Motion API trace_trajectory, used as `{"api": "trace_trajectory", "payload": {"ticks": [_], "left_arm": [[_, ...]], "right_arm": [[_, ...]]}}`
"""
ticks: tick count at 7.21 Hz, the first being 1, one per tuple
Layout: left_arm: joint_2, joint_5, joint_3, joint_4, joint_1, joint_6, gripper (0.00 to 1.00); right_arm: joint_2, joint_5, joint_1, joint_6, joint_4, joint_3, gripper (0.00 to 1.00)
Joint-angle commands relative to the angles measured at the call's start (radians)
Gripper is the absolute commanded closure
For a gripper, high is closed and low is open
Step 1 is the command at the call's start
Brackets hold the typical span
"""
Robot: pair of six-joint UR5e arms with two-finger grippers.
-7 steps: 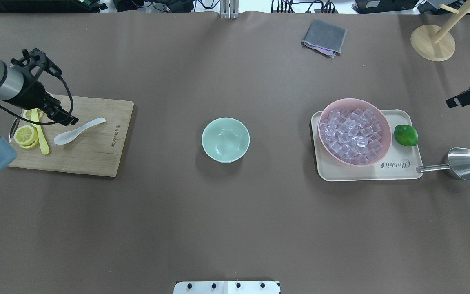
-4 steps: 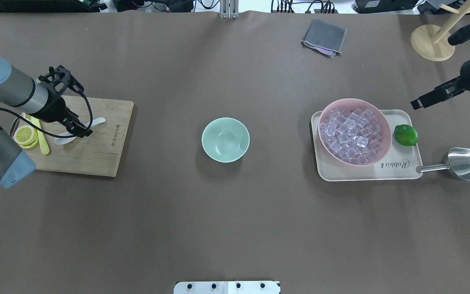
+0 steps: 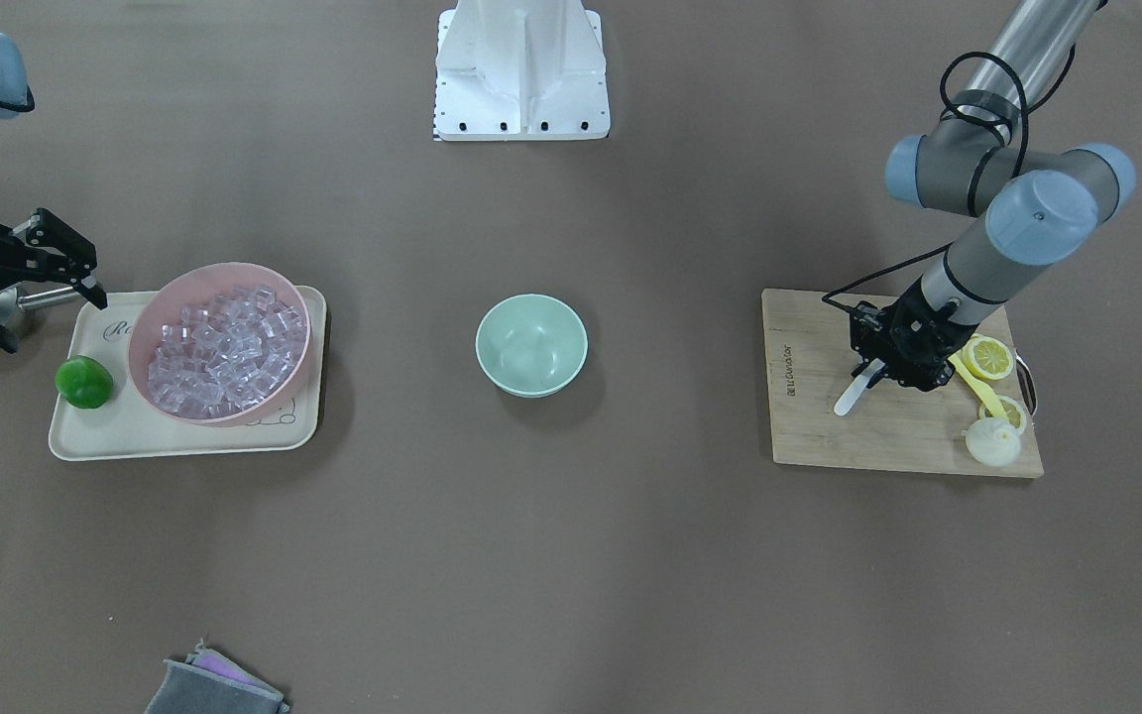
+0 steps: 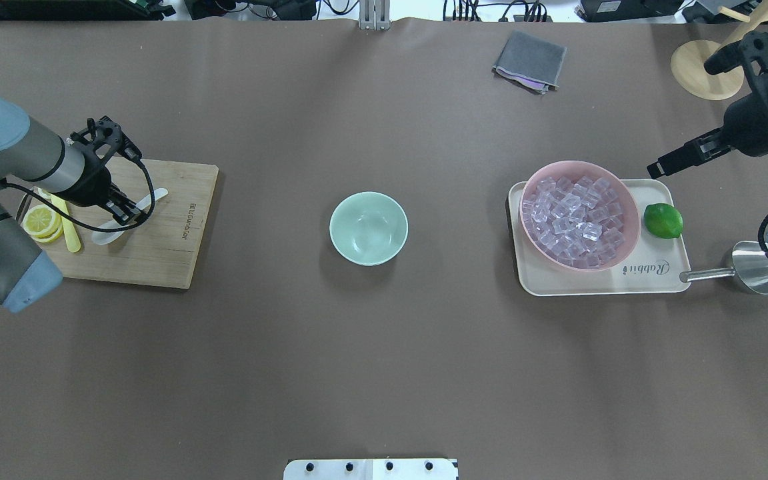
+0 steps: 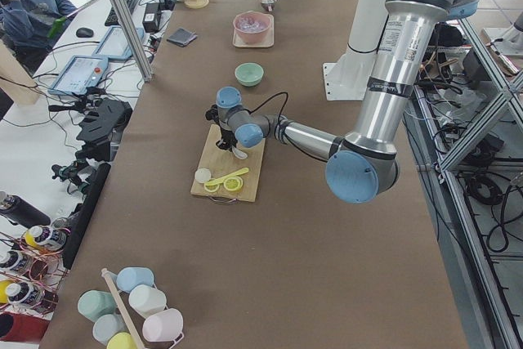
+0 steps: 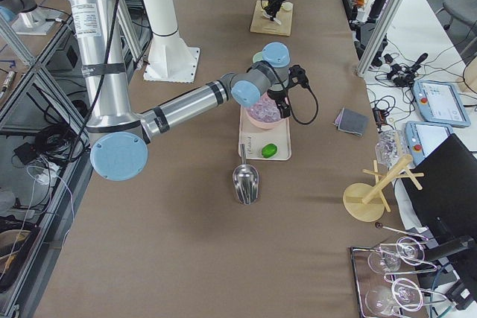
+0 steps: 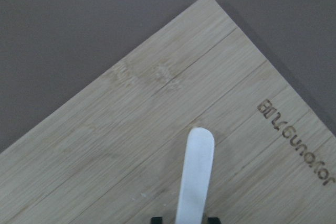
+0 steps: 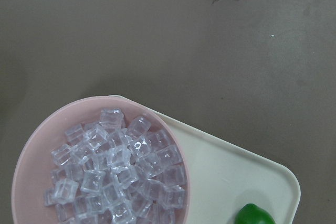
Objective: Put spoon and ice into bowl
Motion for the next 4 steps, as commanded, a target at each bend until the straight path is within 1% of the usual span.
{"api": "trace_trajectory", "payload": {"ticks": [1, 2, 3, 4], "left_arm": [[-0.033, -0.044, -0.015, 0.010, 0.000, -0.016, 1.00], [-0.086, -0.081, -0.034, 0.009, 0.000, -0.144, 1.00], [-0.155, -0.094, -0.044, 0.008, 0.002, -0.235, 1.00], [-0.212, -0.091, -0.040, 0.008, 0.029, -0.311, 1.00]], "right_arm": [[0.004, -0.002, -0.009, 0.014, 0.000, 0.002, 0.04], [0.009, -0.035, -0.039, 0.049, 0.000, 0.008, 0.04], [0.015, -0.080, -0.090, 0.103, 0.001, 0.019, 0.05], [0.032, -0.121, -0.136, 0.106, 0.000, 0.019, 0.05]]}}
